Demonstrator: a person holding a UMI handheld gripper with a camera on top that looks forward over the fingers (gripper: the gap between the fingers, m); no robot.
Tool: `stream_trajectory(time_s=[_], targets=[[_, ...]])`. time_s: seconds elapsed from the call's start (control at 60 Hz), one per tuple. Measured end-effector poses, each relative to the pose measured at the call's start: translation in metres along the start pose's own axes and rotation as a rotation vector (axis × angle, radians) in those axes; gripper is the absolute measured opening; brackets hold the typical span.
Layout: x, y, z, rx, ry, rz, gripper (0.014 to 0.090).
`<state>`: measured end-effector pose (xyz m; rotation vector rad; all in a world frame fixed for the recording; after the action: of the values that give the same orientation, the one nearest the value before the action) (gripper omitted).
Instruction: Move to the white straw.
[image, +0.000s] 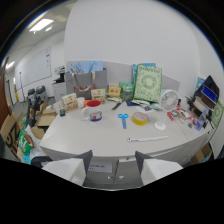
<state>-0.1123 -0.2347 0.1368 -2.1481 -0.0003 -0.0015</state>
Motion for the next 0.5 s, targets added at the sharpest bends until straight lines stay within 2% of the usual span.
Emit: stream_trajectory(time_s=[0.233,0.5], targets=[[0.017,0.007,0.0,-0.004,0.013,0.001,0.0842],[0.071,0.032,0.0,-0.033,0.097,0.016,0.0843]])
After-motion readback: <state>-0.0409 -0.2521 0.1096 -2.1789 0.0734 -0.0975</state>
